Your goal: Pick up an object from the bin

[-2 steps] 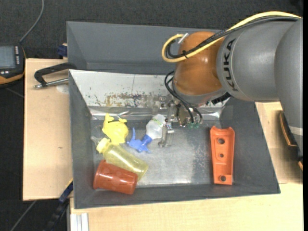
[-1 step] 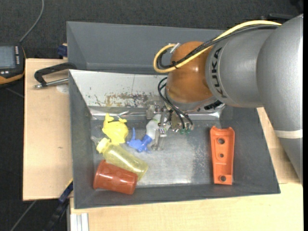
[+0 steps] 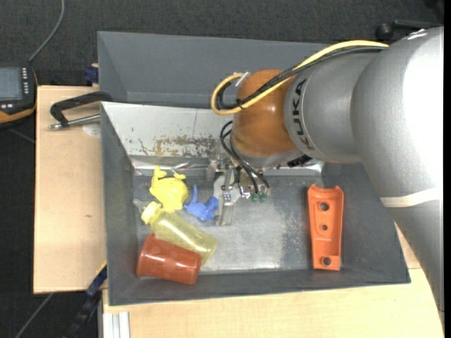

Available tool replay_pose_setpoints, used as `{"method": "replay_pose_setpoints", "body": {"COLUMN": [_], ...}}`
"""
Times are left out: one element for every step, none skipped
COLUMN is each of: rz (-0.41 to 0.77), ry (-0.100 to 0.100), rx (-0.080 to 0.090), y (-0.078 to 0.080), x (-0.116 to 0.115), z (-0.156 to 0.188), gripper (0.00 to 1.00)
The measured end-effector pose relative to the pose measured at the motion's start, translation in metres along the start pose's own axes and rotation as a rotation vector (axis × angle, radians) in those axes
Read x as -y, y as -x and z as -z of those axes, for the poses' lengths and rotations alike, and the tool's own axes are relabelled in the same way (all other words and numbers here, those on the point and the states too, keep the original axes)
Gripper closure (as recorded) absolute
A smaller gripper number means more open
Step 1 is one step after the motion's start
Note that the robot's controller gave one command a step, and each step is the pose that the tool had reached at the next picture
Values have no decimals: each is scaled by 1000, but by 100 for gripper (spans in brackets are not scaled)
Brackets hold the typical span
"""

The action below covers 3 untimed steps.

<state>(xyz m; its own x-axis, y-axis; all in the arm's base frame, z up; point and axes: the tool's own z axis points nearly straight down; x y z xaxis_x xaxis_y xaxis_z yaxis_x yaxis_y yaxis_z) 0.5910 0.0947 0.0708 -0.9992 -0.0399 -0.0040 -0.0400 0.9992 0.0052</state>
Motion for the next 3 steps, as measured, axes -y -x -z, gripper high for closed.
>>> {"method": "replay_pose_setpoints", "body": {"rz": [15,15,-10], "ry": [0,0,2], "rx": [16,16,21], "y": [-17,-17,-27], "x": [18,18,30], "z": [0,0,112], "gripper": [100,100,100]}}
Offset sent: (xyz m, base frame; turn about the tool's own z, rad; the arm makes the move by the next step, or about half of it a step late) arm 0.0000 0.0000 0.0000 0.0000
